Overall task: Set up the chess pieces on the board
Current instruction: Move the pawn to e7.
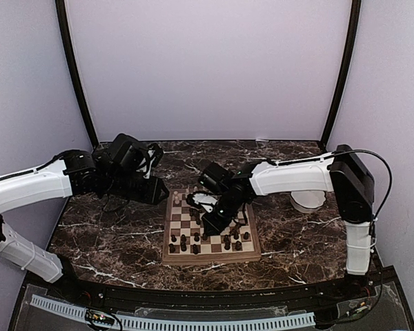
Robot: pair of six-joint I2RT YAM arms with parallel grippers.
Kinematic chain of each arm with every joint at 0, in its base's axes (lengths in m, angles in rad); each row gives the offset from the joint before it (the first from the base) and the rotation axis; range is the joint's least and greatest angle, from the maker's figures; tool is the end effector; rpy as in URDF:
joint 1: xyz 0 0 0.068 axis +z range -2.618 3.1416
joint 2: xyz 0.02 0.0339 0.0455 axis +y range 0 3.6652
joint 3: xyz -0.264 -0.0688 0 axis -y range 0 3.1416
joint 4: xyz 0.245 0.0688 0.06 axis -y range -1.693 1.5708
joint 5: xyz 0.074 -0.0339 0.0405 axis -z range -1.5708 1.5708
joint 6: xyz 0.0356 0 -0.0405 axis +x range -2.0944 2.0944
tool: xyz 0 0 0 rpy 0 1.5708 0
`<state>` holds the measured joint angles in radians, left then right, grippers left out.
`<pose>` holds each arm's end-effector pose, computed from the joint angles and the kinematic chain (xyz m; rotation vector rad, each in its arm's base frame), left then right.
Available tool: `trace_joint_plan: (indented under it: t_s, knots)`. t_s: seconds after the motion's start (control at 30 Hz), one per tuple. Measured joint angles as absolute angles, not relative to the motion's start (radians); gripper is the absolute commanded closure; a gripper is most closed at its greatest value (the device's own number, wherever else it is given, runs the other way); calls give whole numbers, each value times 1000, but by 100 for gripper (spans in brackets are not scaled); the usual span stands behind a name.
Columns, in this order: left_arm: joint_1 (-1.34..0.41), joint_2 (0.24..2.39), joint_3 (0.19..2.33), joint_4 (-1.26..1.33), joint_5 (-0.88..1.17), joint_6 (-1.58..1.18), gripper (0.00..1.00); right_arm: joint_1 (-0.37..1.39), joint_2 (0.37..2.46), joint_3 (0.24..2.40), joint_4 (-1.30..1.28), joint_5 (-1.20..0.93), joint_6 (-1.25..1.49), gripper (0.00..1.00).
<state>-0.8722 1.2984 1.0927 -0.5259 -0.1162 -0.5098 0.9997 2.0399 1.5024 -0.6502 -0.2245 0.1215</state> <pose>0.1848 -0.2136 0.3034 0.3658 2.3371 -0.5663 0.2210 0.3586 0.1743 -1.2817 2.5807 0.5721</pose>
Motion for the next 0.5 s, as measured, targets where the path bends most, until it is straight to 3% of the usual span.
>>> trace_joint_plan:
  t_s: [0.5]
  knots:
    - [-872, 1334, 1090, -525, -104, -510, 71, 1001, 2009, 1475, -656, -207, 118, 86]
